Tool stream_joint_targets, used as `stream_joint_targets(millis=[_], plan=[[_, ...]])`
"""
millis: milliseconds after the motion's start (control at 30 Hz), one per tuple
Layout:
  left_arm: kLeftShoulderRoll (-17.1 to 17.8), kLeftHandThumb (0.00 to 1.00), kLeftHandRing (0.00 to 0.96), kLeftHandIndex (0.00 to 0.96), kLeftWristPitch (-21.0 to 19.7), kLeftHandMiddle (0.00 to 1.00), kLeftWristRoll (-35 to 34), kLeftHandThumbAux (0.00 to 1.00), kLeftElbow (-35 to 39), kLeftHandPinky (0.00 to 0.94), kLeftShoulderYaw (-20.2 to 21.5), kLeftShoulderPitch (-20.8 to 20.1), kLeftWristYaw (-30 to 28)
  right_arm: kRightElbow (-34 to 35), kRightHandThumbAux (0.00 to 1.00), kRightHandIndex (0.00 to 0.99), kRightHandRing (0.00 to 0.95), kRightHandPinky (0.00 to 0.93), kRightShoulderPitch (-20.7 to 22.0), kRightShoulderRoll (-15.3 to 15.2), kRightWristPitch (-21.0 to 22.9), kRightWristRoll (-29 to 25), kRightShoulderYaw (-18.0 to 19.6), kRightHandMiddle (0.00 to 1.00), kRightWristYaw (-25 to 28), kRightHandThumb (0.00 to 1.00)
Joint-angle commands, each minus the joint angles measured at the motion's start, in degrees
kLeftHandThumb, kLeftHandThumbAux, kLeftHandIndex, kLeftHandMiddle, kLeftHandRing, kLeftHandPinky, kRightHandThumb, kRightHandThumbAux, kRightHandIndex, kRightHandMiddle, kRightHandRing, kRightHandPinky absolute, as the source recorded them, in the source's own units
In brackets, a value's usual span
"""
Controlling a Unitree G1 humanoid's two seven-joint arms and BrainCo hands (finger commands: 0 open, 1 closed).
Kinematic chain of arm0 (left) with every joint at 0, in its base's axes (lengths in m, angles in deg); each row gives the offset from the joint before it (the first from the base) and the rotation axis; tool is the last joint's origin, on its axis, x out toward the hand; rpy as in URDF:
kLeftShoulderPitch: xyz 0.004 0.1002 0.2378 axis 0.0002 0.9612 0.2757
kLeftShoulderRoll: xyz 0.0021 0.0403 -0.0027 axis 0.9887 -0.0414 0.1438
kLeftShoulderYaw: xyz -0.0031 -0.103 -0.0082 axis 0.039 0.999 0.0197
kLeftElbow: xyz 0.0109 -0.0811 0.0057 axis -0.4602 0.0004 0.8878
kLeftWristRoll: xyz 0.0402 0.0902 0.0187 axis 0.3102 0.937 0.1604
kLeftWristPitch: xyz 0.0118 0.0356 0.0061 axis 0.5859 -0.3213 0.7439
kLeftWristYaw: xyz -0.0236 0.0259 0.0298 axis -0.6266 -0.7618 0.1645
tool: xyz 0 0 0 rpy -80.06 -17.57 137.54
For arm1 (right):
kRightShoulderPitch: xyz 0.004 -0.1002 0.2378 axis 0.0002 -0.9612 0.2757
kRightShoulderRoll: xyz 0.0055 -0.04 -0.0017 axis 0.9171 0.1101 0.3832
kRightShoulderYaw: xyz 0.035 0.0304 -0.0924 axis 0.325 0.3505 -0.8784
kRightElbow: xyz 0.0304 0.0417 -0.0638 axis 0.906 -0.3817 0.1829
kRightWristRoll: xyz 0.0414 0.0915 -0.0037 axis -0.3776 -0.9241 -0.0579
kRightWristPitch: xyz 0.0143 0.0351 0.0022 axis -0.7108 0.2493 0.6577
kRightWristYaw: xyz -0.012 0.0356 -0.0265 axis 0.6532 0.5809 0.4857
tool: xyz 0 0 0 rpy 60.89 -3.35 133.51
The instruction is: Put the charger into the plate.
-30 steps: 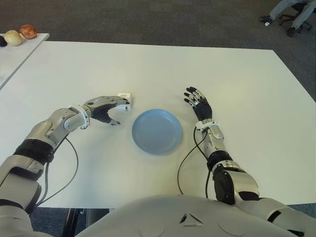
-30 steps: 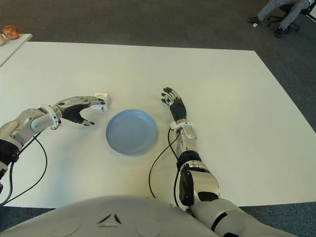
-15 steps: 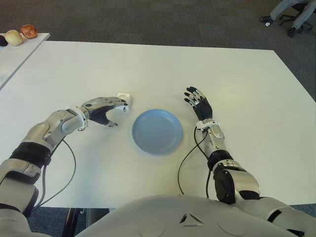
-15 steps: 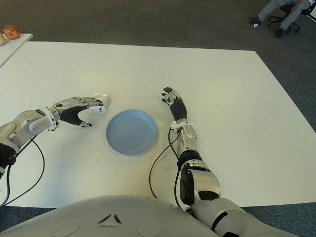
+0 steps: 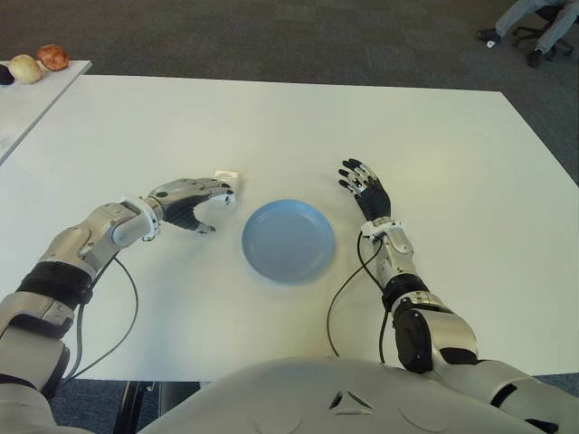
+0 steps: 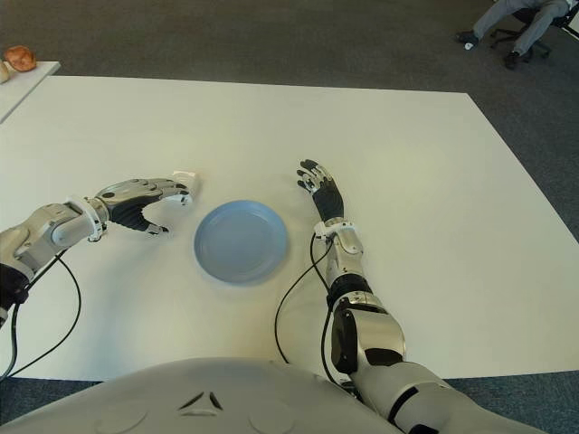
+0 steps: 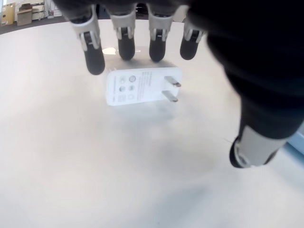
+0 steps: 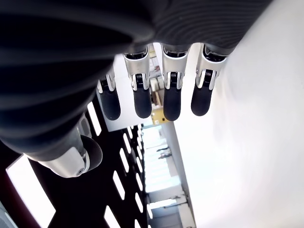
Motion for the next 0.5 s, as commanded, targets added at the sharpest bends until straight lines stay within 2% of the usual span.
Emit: stream_joint_targets(millis=[33,267,500], plan=[[-0.87,0.000,0.000,0.000,-0.36,0.000,1.32,0.607,-0.55,0.107,-0.28,1.42,0.95,-3.34,0.614,0.175,0.167,0.201,-3.76,-0.25,2.41,-0.14,0.39,0.184,-0.23,0.235],[-1.52,0.010,0.000,0.000,0.67,0.000,2.39,0.619,-0.83,0.073,0.27,-0.61,5.04,-3.52,0.624,0.175,0.174,0.210,-3.73,-0.25,2.07,0.00,0.50,0.190,-0.60,0.240],[-1.90,0.102,0.000,0.000,0.35,0.000,5.70,0.602,-1.00,0.060,0.51,-2.04,11.41,-3.39,0.625,0.180,0.179,0.214,-3.73,-0.21,2.18,0.31,0.34,0.195,-1.22,0.243]])
